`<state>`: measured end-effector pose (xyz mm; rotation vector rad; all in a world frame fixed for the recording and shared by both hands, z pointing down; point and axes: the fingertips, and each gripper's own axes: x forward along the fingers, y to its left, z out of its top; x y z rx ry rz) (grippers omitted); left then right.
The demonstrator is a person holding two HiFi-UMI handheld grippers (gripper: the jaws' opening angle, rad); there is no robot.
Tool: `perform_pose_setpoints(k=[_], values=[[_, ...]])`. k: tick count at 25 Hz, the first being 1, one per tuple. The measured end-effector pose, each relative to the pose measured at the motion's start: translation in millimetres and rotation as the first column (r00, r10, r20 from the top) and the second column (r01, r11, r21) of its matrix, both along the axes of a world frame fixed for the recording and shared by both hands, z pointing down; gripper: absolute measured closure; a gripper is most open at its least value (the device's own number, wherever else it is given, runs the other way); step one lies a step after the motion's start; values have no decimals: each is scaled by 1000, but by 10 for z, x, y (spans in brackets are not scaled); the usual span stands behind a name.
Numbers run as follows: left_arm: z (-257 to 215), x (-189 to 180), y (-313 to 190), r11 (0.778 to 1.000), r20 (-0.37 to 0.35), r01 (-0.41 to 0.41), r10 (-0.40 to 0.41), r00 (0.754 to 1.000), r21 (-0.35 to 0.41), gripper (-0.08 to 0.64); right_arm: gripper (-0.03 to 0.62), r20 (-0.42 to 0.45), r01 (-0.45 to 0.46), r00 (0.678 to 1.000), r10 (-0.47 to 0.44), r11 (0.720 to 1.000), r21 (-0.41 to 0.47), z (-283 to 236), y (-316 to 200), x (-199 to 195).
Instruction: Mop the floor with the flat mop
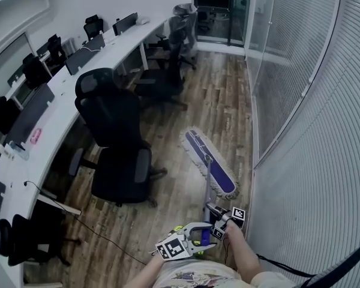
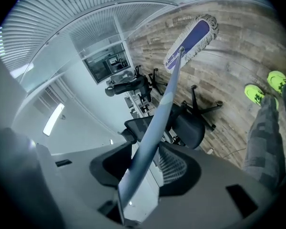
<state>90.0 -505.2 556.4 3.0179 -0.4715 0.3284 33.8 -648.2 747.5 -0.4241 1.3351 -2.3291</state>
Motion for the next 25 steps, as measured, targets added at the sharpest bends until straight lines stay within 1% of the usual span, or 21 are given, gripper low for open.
perform_pose_setpoints(k=[3, 8, 11, 14, 17, 19, 22, 25], values=[[17, -117, 302, 1000, 2, 5, -5, 1000, -15, 301, 419, -10, 19, 1000, -19, 1000, -5, 23, 310, -111], [-4, -327, 857, 1000, -6, -13, 13, 1000, -17, 301, 419, -15, 15, 1000, -15, 1000, -5, 17, 864, -314], [12, -455, 1267, 999, -5, -41, 41, 999, -16, 301, 417, -22, -12, 1000, 12, 1000, -8, 21, 1258, -428], [-3, -647, 1791, 998, -3, -64, 64, 998, -18, 301, 419, -30, -45, 999, 44, 999, -14, 36, 1773, -579], [-36, -889, 2320, 997, -25, -74, 74, 997, -18, 301, 417, -19, -70, 997, 70, 998, -7, 13, 2297, -777], [-38, -1035, 2642, 996, -22, -91, 91, 996, -18, 301, 417, -11, -90, 996, 90, 996, -14, -1, 2617, -916], [-47, -1176, 3138, 993, -26, -117, 116, 993, -22, 301, 417, 6, -118, 993, 119, 993, -19, 2, 3110, -1044], [-63, -1290, 3475, 992, -34, -129, 128, 991, -19, 301, 417, 14, -139, 990, 139, 990, -17, -15, 3437, -1134]])
